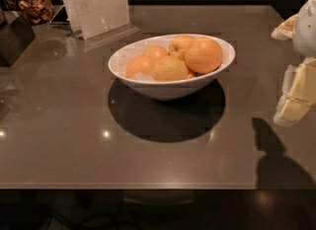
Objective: Pick orange from white bowl
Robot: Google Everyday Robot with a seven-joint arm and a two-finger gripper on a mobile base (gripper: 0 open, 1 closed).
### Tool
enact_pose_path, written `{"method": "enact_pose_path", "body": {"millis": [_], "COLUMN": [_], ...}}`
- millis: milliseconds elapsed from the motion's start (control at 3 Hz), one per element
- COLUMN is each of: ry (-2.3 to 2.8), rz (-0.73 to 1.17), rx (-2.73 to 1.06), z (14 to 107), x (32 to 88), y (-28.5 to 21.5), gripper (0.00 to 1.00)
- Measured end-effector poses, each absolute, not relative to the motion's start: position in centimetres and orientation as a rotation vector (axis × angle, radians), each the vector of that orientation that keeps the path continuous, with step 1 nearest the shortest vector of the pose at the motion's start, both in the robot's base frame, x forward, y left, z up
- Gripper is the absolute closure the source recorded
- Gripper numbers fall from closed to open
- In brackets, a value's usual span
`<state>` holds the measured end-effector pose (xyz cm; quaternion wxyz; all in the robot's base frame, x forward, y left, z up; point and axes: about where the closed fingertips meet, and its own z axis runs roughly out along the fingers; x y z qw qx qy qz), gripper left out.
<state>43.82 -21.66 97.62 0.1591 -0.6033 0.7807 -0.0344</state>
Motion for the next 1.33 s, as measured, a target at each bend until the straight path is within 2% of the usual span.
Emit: {"method": "enact_pose_path", "body": {"millis": [667,1333], "ry": [2.172,2.017], "rz": [-0.064,0.078], "rx": [-1.743,-1.830], "z": [98.5,99.7], "x": [46.2,53.2], "y": [-20.0,-14.7], "gripper": [0.00,0.00]}}
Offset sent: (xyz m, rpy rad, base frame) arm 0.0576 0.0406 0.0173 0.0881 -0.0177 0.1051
